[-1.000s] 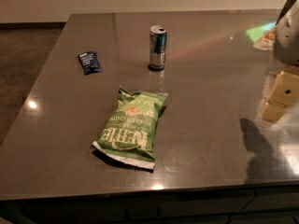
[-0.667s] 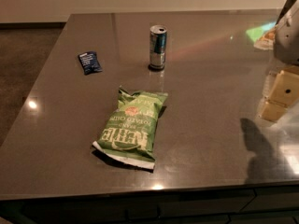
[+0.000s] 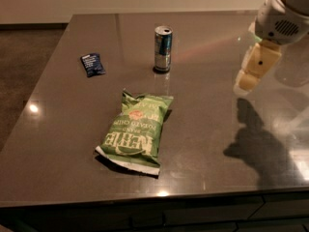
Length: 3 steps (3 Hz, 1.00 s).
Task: Knock redbull can over
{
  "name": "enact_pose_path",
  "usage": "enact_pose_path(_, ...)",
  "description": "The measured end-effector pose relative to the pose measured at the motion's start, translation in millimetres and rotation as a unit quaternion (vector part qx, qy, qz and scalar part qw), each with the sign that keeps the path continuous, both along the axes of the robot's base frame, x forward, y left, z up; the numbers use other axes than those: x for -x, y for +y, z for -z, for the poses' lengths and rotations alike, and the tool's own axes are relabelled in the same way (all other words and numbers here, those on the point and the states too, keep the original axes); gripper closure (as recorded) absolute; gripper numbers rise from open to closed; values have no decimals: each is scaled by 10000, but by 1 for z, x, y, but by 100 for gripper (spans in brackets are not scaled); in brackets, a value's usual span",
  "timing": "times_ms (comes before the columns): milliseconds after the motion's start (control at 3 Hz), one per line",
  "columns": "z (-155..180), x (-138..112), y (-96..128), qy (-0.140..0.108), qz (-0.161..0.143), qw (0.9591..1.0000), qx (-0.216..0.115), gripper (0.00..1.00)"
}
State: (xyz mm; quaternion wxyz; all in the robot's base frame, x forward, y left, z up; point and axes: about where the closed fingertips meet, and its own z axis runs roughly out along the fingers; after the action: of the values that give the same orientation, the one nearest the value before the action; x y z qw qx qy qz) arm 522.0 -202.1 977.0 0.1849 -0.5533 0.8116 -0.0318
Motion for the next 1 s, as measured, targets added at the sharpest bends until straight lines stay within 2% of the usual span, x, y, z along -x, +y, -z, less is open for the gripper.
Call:
enact_pose_path(333, -1, -39, 17, -319, 91, 9992, -204, 0)
enact_pose_path(667, 1, -78, 39, -540, 177, 9968, -570, 0)
enact_pose_path(1000, 6, -115, 62, -663, 232, 9921, -1039, 0)
